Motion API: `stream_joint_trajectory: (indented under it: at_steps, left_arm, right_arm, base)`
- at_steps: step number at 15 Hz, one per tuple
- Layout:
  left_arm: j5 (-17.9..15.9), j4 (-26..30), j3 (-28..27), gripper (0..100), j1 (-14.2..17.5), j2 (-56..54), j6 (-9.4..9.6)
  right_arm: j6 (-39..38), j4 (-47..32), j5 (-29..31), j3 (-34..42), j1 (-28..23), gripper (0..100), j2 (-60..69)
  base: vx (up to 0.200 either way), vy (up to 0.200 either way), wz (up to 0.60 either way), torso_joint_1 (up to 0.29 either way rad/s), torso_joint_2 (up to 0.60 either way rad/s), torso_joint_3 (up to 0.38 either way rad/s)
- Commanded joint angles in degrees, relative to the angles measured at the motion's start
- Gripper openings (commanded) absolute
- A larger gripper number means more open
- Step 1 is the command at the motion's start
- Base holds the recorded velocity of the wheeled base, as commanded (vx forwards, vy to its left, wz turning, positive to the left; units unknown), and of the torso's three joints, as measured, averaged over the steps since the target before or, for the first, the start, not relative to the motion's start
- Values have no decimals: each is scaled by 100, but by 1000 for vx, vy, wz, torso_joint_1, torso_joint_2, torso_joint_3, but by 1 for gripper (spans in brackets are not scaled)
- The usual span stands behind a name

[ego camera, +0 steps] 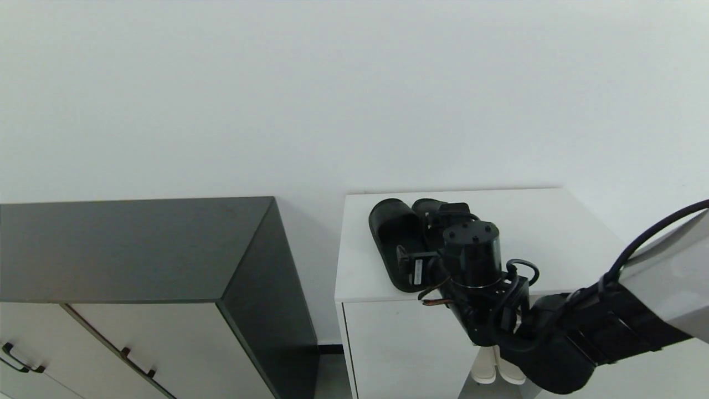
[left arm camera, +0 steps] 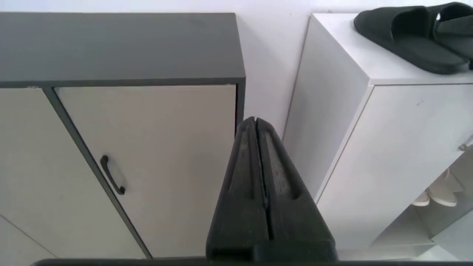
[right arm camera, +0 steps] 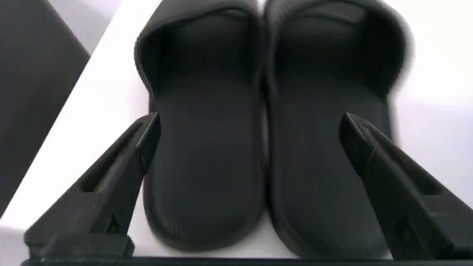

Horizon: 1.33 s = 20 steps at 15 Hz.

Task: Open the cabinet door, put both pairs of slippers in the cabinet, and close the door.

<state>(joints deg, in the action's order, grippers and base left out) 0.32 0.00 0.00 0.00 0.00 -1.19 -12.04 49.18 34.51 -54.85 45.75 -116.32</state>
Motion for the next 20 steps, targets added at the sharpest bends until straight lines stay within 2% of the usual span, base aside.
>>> stream_joint_trajectory:
  at_steps: [1, 7, 12, 13, 16, 20]
  left_arm:
    - [3, 0, 0, 0, 0, 0, -4]
    - [3, 0, 0, 0, 0, 9, -4]
    - [3, 0, 0, 0, 0, 9, -4]
    - [3, 0, 0, 0, 0, 0, -4]
    - [3, 0, 0, 0, 0, 9, -4]
    - [3, 0, 0, 0, 0, 9, -12]
  right_arm:
    - [88, 13, -23, -387, -207, 100, -505]
    - [449, 4, -261, -1169, -523, 100, -1006]
    - [457, -172, -278, -1740, -690, 100, -1332]
    - [457, -172, -287, -1793, -708, 0, -1376]
    - [572, -172, -278, -2004, -796, 0, -1481]
    - [589, -172, -261, -1872, -761, 0, -1244]
  base:
    - [0, 0, 0, 0, 0, 0]
    - [0, 0, 0, 0, 0, 0]
    - [0, 0, 0, 0, 0, 0]
    - [0, 0, 0, 0, 0, 0]
    - [0, 0, 0, 0, 0, 0]
    - [0, 0, 0, 0, 0, 0]
